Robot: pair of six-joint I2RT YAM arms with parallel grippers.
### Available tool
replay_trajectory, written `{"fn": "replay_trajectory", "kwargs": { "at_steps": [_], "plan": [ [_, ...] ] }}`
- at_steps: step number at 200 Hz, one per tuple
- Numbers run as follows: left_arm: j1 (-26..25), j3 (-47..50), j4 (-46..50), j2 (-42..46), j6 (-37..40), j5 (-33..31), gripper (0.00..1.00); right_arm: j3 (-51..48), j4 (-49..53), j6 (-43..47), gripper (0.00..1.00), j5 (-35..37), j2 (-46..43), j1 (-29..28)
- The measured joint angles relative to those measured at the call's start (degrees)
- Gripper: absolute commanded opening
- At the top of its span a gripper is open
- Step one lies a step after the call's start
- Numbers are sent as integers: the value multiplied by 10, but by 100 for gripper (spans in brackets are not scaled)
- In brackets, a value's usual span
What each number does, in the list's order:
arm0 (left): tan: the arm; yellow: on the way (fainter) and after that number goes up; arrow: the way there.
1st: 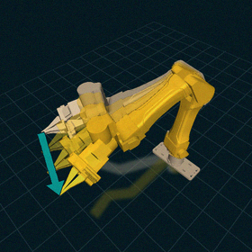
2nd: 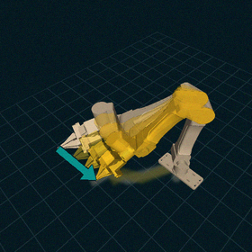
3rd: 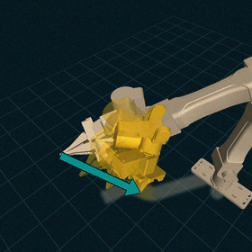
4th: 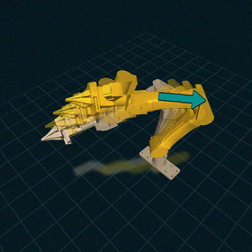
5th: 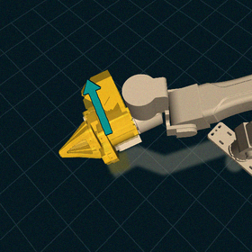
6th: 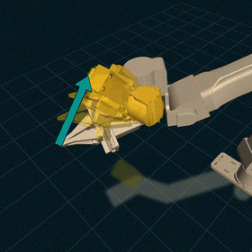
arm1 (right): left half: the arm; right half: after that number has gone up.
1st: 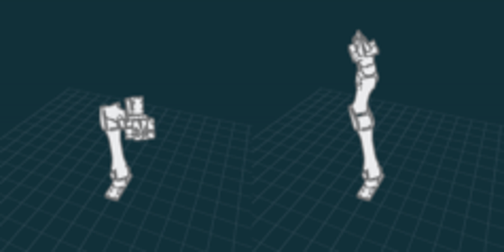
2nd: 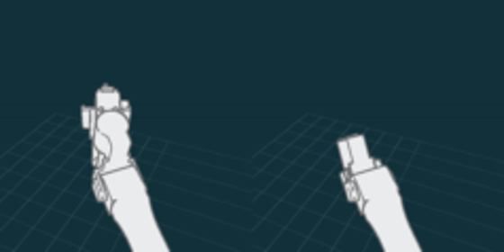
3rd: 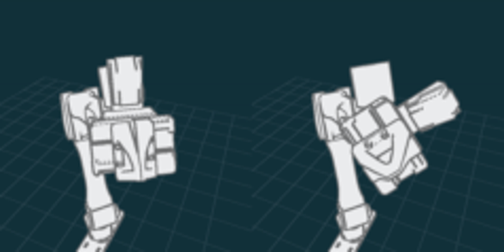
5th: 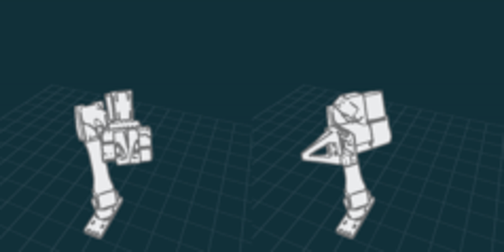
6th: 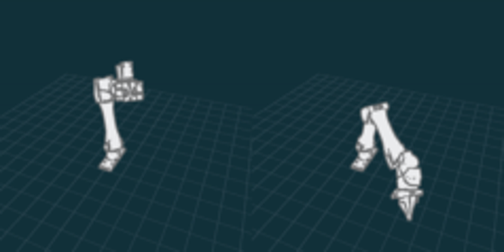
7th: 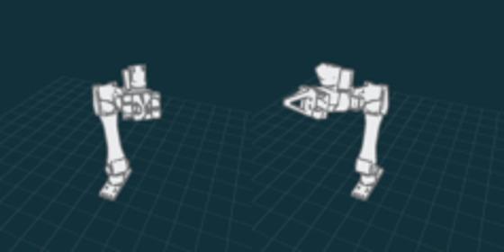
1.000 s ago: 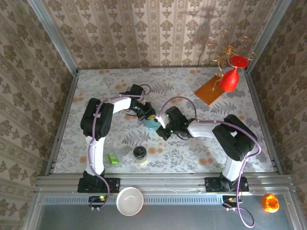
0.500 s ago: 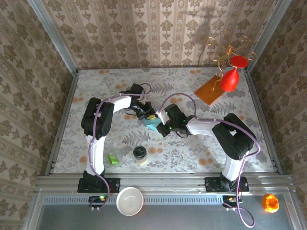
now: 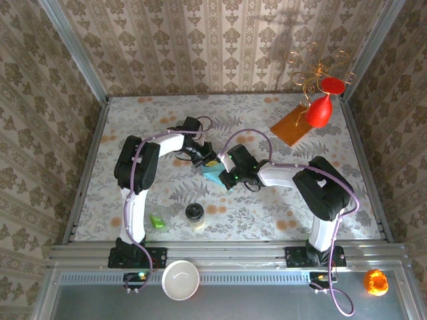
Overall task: Fold a paper plane with a square sheet of paper (pick it up from the middle)
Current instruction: Third fold the triangle at the center of the table.
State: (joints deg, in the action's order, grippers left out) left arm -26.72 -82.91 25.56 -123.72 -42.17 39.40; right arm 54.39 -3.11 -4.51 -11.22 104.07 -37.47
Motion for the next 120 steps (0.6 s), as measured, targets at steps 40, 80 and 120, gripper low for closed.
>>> {"fn": "replay_trajectory", "kwargs": {
  "at_steps": [40,80,120],
  "plan": [
    [-2,0,0,-1,2,3,10,8,8,0,0,2,9,0],
    [-2,0,0,-1,3,4,10,9,11,0,0,2,12,0],
    [-2,0,0,-1,4,5,10,11,13,0,0,2,19,0]
  ]
}}
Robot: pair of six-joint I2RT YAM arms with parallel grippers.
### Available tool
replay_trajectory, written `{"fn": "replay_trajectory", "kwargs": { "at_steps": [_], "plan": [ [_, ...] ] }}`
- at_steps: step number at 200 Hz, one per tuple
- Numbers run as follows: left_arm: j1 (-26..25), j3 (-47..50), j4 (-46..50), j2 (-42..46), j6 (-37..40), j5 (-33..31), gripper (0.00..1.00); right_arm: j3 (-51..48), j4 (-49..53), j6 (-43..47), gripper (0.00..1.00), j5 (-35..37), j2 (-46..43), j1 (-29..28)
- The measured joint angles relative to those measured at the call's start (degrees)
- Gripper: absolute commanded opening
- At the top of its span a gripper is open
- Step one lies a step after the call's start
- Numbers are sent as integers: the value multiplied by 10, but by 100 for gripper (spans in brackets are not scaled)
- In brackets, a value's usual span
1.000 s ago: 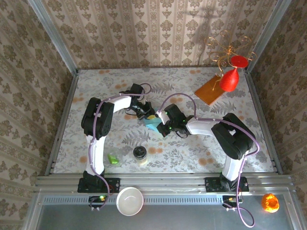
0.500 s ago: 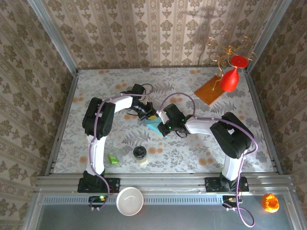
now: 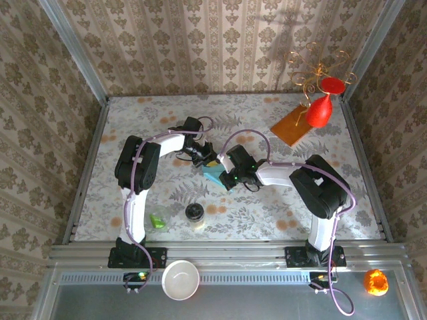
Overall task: Fold a paper plane with a square sheet of paper (pick it up from the middle)
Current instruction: Third fold the triangle at the center of the table.
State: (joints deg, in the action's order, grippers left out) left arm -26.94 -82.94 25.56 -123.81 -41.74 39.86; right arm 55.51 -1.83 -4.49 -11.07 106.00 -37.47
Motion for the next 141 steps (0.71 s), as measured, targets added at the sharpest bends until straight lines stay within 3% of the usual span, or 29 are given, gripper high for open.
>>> {"fn": "replay_trajectory", "kwargs": {
  "at_steps": [141],
  "plan": [
    [1,4,-7,4,-5,-3,12,20,24,0,0,-2,11,0]
  ]
}}
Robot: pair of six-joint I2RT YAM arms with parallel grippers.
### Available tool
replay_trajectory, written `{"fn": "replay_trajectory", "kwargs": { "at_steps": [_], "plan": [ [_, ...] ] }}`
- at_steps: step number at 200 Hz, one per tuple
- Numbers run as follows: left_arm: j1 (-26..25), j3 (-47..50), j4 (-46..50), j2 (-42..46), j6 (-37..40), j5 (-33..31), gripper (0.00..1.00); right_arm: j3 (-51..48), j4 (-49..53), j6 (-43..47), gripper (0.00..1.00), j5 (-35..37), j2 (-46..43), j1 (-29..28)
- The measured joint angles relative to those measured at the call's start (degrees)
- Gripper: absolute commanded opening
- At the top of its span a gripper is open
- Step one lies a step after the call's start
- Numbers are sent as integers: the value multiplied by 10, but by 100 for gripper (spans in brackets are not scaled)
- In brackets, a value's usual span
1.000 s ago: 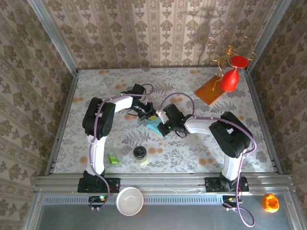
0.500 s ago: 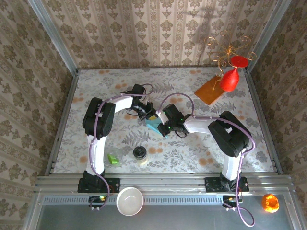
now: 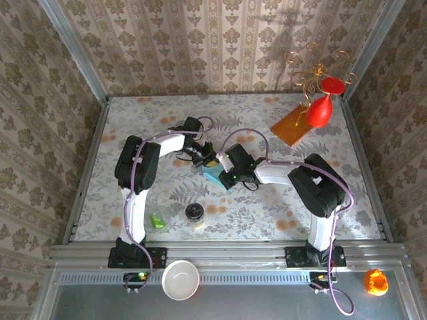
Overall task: Fold a paper plane with a square sheet of paper (pick it up from the middle)
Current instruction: Third fold the triangle at the center of the table.
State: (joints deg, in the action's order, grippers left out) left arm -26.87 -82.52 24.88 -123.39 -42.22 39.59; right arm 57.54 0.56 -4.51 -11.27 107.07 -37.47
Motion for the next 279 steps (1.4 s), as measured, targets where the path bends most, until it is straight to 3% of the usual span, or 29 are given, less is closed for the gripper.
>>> {"fn": "replay_trajectory", "kwargs": {
  "at_steps": [56,98,206,279],
  "plan": [
    [51,106,-47,109,-56,-41,17,9,6,-2,1,-3,6,0],
    [44,172,-87,177,-92,-56,15,16,13,-5,1,-11,10,1],
    [-20,218,-123,180,-145,-56,8,43,30,-18,2,-24,27,1],
    [-27,226,-132,172,-161,-59,7,52,40,-20,3,-25,32,1]
  ]
}}
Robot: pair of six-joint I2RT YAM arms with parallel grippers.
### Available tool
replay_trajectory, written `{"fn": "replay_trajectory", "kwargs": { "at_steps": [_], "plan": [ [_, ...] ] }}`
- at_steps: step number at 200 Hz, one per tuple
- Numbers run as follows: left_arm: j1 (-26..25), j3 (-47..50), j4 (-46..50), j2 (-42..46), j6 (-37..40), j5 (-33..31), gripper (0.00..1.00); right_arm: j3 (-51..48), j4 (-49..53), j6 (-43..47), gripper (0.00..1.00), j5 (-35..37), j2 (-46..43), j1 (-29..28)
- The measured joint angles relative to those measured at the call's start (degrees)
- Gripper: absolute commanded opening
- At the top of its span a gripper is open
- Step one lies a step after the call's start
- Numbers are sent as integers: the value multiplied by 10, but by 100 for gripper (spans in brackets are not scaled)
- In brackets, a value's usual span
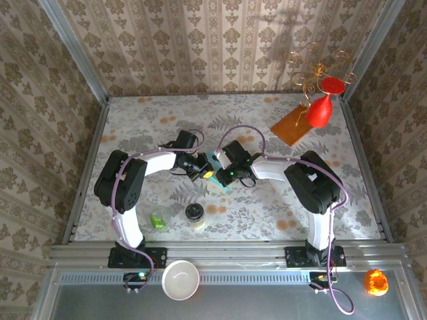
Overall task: Fold a paper plane with a square sheet of paper (pick it up from the middle)
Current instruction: Third fold the triangle at the center of the table.
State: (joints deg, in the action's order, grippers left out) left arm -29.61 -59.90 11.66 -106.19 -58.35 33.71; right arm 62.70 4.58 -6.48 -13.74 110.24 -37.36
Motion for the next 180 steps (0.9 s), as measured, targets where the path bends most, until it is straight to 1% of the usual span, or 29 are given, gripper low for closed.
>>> {"fn": "replay_trajectory", "kwargs": {
  "at_steps": [52,131,180],
  "plan": [
    [0,8,1,-5,0,-10,7,4,0,0,7,0,3,0],
    [0,14,2,-8,-5,-21,7,4,0,-4,17,0,5,0],
    [0,14,0,-8,-6,-21,6,4,0,-9,18,0,5,0]
  ]
}}
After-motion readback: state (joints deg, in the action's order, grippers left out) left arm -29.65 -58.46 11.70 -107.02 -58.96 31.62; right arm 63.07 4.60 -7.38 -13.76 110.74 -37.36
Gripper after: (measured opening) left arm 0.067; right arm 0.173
